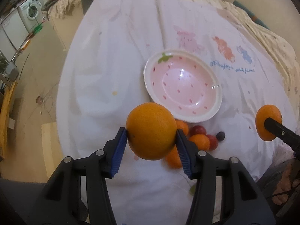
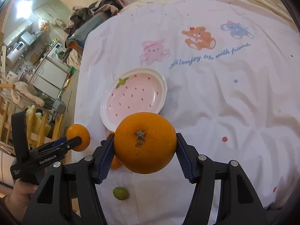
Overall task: Organize fruits
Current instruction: 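Carry the large orange and tangerine in both tools over the pink strawberry plate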
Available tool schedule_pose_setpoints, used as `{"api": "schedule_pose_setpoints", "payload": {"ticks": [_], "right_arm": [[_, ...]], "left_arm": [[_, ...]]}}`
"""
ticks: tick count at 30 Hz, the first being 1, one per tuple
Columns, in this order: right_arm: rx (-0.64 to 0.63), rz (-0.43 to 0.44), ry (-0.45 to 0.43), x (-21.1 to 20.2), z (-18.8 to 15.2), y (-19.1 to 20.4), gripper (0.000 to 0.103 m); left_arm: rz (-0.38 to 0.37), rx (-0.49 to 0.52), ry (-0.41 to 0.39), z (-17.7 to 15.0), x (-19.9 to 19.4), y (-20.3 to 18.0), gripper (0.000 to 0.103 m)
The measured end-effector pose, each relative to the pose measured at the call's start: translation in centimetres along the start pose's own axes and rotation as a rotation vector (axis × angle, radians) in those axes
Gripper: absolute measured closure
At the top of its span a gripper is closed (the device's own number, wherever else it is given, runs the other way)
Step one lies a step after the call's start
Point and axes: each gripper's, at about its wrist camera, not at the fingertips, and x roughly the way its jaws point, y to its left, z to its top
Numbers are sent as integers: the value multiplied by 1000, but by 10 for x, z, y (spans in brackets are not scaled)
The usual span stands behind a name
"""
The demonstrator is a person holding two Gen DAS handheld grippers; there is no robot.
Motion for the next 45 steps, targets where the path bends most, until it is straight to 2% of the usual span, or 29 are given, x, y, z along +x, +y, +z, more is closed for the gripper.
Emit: {"api": "schedule_pose_setpoints", "payload": {"ticks": [11, 24, 32, 38, 45], "right_arm": [[-28, -12, -62, -4, 34, -3, 39], [-48, -31, -55, 24, 73, -8, 39], [-77, -34, -23, 51, 91, -3, 39], [-84, -35, -4, 72, 102, -3, 39], [-72, -15, 33, 96, 112, -7, 39]], "left_arm": [[19, 61, -55, 40, -12, -13, 55], [25, 132, -68, 87, 10, -36, 55], [32, 158, -43, 98, 37, -42, 55], [12, 140, -18, 100, 58, -36, 55], [4, 178, -14, 102, 74, -40, 55]]}}
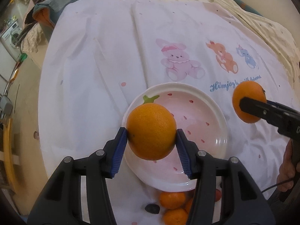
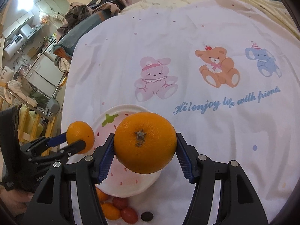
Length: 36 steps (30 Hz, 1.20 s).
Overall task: Organize fruits
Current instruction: 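Carry the large orange and tangerine in both tools over the pink strawberry plate, then lower both fruits onto the plate and open both tools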
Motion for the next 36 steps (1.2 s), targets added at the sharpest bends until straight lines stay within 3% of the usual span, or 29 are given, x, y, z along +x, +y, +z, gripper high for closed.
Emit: {"api": "schedule_pose_setpoints", "payload": {"ticks": [10, 22, 29, 31, 33, 36], "right_arm": [[69, 74, 80, 38, 13, -8, 39], [107, 118, 171, 86, 23, -3, 39], [118, 130, 188, 95, 24, -1, 37], [132, 140, 187, 95, 24, -3, 36], [136, 145, 187, 95, 22, -5, 36], [137, 159, 160, 90, 23, -6, 24]], "left_arm": [[-40, 36, 27, 6, 21, -7, 55], [-56, 0, 99, 7, 45, -2, 54], [-54, -3, 83, 10, 44, -3, 53], [-48, 3, 82, 11, 45, -6, 44], [-50, 1, 81, 10, 44, -7, 43], [-52, 15, 93, 7, 46, -9, 43]]}}
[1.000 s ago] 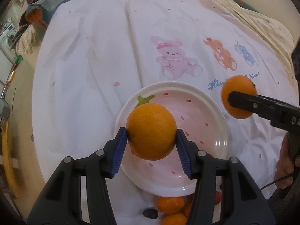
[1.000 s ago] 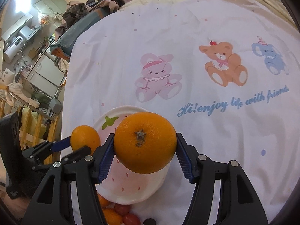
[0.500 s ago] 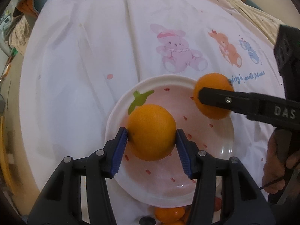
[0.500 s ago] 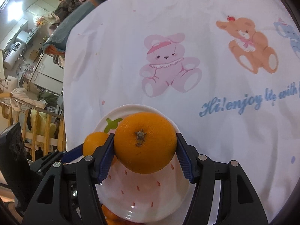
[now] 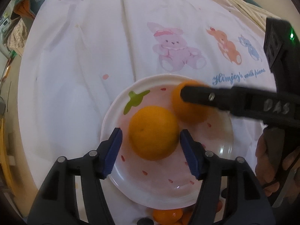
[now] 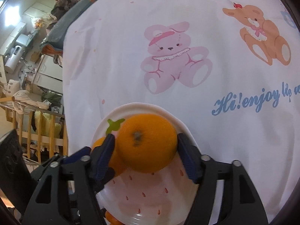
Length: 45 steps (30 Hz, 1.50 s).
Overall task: Organize fruits
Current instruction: 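Lower both fruits onto the plate and open both tools, then lift both open tools away from the plate toward the fruit cluster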
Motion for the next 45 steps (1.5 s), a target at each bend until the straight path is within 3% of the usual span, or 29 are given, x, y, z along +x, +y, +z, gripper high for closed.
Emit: {"api": "schedule_pose_setpoints", "payload": {"ticks": [17, 27, 38, 42, 45], "right_arm": [[-43, -20, -81, -40, 0, 12, 23], [-76, -41, -132, -81, -27, 25, 23], [-125, -89, -178, -123, -87, 35, 23], [-135, -115, -204, -135, -106, 37, 23], [-135, -123, -212, -141, -119, 37, 23]], "left_arm": [[16, -18, -56, 0, -19, 5, 43], [42, -42, -119, -13, -52, 8, 43], [54, -49, -170, -42, -92, 6, 43], [30, -59, -208, -59, -109, 5, 22], [38, -54, -235, -71, -119, 3, 19]]}}
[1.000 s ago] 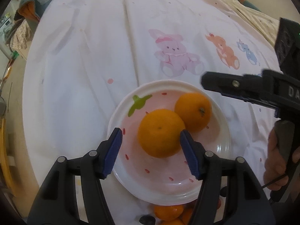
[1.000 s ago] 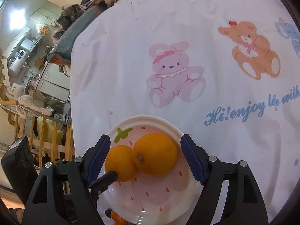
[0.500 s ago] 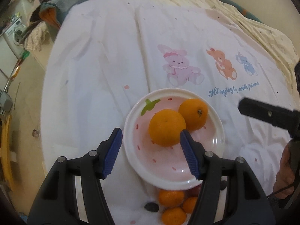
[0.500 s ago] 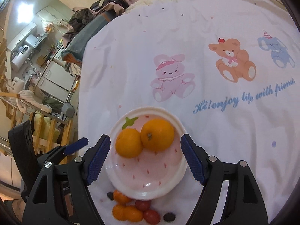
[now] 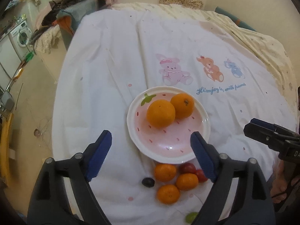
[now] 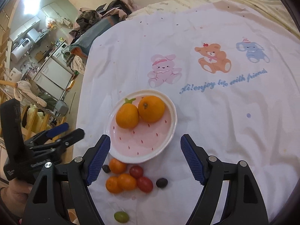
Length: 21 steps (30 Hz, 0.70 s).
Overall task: Organize fruits
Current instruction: 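Lift both open tools away from the plate toward the fruit cluster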
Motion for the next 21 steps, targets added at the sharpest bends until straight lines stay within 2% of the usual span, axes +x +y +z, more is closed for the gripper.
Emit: {"api": "schedule_pose_setpoints", "payload": {"ticks": [9, 13, 16, 21], "right_arm": [[79, -28, 15, -13, -30, -15, 22], [112, -50, 31, -11, -39, -20, 22], [153, -52, 43, -5, -39, -25, 22], [189, -67, 55, 1, -39, -29, 22]], "left_arm": [[15, -46, 15, -32, -14, 9, 18], [61, -84, 44, -41, -11, 14, 18], [36, -118, 90, -50, -3, 15, 18], [-4, -137, 235, -73, 21, 9, 18]]}}
